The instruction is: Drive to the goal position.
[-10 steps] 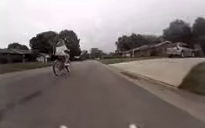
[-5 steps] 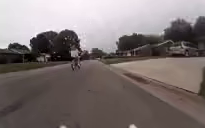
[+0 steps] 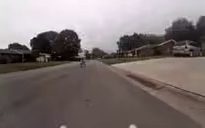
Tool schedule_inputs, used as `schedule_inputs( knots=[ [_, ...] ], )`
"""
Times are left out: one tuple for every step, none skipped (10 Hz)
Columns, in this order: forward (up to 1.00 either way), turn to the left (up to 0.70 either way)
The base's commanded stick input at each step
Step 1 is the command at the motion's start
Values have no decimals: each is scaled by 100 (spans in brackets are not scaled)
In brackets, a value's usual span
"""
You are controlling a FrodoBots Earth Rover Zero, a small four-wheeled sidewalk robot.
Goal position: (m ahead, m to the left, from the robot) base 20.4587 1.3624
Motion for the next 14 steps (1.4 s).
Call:
schedule_inputs(
  knots=[
    [100, 0],
    [100, 0],
    [100, 0],
    [100, 0],
    [100, 0],
    [100, 0],
    [100, 0],
    [100, 0],
    [100, 0],
    [100, 0],
    [100, 0],
    [100, 0],
    [100, 0],
    [100, 0]
  ],
)
